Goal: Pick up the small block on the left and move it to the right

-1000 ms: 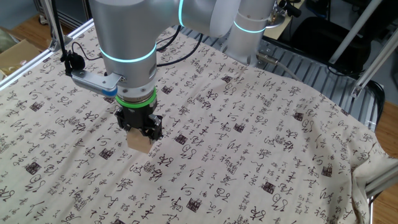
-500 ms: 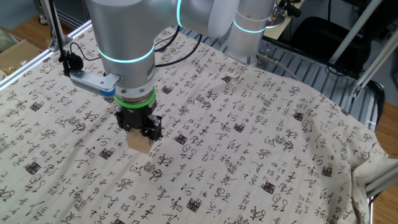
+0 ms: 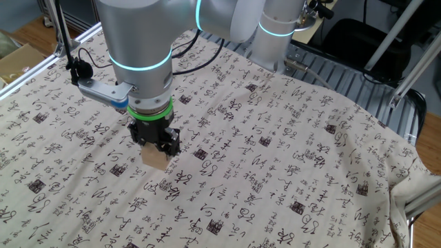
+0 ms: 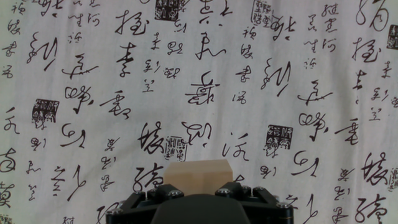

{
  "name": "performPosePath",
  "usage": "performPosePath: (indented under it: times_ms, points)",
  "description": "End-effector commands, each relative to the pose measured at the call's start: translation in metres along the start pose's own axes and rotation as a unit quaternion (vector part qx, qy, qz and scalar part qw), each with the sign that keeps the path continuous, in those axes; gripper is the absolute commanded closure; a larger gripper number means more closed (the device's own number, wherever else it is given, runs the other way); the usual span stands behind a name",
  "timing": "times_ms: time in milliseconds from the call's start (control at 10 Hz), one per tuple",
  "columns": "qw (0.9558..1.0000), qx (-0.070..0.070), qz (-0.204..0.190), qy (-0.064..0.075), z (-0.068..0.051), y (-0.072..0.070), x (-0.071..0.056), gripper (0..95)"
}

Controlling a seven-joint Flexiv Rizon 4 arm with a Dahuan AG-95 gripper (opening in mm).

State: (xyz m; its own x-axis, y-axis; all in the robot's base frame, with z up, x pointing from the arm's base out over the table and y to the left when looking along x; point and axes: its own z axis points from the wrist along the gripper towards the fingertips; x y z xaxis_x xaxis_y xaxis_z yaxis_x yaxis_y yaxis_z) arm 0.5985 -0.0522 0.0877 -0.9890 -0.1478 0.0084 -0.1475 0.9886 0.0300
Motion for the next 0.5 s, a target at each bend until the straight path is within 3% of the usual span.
performPosePath:
  times_ms: [100, 500]
  points:
    - [1.0000, 0.000, 0.006, 0.000, 0.0018, 0.0026, 0.0017, 95.0]
    - [0.9999, 0.000, 0.013, 0.000, 0.0034, 0.0090, 0.0057, 95.0]
